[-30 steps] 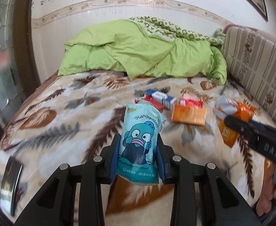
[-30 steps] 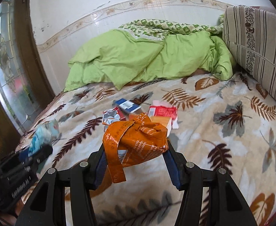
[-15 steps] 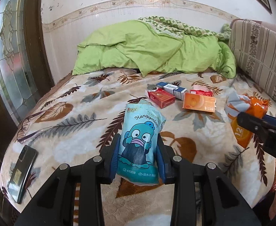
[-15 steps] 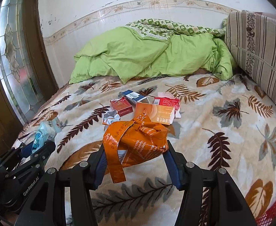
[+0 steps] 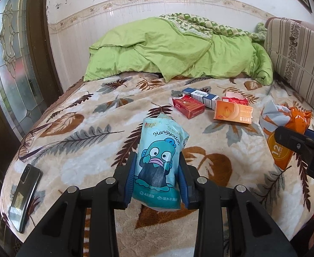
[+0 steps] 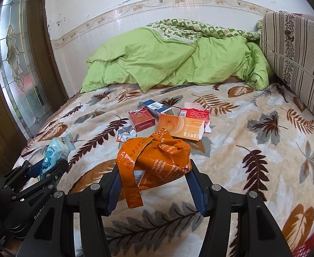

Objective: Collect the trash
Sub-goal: 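Lift the orange bag and teal packet and hold them above the bed, then carry both items to the red wastebasket and open both tools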

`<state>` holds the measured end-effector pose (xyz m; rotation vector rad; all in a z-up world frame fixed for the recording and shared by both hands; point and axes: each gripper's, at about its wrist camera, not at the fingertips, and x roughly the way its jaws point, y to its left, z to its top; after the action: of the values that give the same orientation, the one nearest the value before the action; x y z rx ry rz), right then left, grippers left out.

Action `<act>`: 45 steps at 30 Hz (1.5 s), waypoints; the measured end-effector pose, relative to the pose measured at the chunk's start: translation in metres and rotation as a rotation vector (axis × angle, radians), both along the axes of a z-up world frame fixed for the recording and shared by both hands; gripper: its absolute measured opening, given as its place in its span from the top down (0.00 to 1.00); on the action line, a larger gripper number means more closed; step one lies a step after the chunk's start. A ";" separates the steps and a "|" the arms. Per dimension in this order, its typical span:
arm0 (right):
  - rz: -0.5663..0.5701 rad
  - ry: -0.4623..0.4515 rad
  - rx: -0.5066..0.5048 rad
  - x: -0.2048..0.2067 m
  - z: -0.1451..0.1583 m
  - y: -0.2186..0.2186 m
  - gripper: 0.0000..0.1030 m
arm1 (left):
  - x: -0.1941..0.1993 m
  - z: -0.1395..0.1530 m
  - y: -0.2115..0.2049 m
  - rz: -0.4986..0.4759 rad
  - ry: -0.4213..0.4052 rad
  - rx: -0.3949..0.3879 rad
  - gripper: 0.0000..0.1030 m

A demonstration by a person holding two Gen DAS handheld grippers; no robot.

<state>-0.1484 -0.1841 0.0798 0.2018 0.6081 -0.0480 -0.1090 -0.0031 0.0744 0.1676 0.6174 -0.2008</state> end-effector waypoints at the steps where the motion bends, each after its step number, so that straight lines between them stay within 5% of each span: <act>1: 0.000 0.000 0.002 0.000 0.000 -0.001 0.42 | 0.000 -0.001 0.000 -0.001 0.001 0.001 0.67; 36: -0.002 -0.003 0.008 0.000 0.001 -0.001 0.42 | -0.002 -0.002 -0.012 -0.026 0.003 0.011 0.67; 45: -0.033 -0.021 0.087 -0.043 0.019 -0.027 0.42 | -0.021 0.013 -0.028 -0.183 0.029 -0.115 0.67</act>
<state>-0.1919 -0.2108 0.0990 0.2959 0.5862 -0.0515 -0.1298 -0.0306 0.0877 0.1098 0.6180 -0.4155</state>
